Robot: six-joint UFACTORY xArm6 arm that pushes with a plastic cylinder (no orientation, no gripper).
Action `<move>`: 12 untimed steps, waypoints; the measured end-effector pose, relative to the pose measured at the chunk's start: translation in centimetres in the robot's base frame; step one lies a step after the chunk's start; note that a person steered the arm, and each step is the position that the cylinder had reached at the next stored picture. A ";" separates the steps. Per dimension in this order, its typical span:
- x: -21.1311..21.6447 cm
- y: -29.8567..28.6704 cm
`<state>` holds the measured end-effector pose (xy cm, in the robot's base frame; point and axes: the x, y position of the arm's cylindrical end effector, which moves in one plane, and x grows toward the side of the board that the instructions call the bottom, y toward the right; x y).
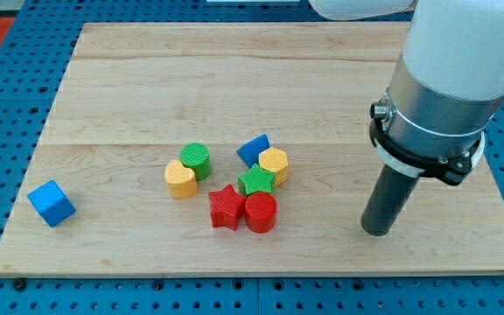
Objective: Push the yellow hexagon to the center right
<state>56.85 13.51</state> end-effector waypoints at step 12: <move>-16.8 -10.5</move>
<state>40.04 2.98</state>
